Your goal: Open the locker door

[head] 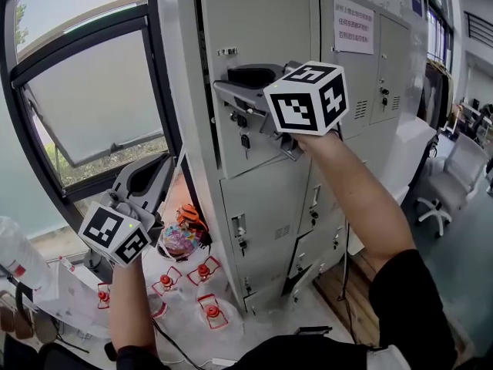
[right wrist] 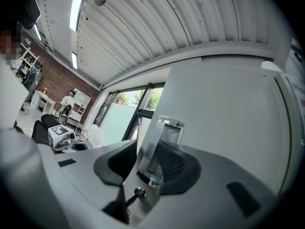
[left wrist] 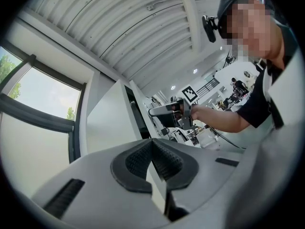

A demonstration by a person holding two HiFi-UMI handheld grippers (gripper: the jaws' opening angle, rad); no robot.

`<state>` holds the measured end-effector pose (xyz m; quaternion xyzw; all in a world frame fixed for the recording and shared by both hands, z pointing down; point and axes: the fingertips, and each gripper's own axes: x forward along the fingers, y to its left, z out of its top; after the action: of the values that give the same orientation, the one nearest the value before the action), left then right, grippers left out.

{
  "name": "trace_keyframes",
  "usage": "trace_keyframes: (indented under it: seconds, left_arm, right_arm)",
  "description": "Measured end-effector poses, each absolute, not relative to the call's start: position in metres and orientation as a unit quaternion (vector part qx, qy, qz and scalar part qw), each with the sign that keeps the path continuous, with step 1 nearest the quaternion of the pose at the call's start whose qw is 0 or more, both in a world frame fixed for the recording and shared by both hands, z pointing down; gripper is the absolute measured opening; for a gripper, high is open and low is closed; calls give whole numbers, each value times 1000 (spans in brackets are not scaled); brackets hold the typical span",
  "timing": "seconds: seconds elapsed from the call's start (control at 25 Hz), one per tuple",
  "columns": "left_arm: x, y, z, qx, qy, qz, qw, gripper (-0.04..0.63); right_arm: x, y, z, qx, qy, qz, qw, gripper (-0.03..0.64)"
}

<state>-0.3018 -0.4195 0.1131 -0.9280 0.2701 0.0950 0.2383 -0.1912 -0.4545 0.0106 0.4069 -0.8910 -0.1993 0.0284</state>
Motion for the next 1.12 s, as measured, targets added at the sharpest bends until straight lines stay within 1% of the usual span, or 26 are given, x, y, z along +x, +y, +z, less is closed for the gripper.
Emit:
trace_keyframes:
  seconds: [0.2, 0.48, 1.12]
  left_arm:
    - [-307, -416, 116, -930, 265, 93, 239, 15]
    - [-318, -415, 119, -930, 265, 95, 238, 15]
    - [-301, -415, 134, -939, 249, 83, 222, 15]
  right_arm:
    - [-192, -460, 10, 424, -881, -205, 38, 109]
    - [-193, -463, 9, 429, -878, -206, 42, 103]
    - [-187, -445, 7, 394, -901, -183, 6, 87]
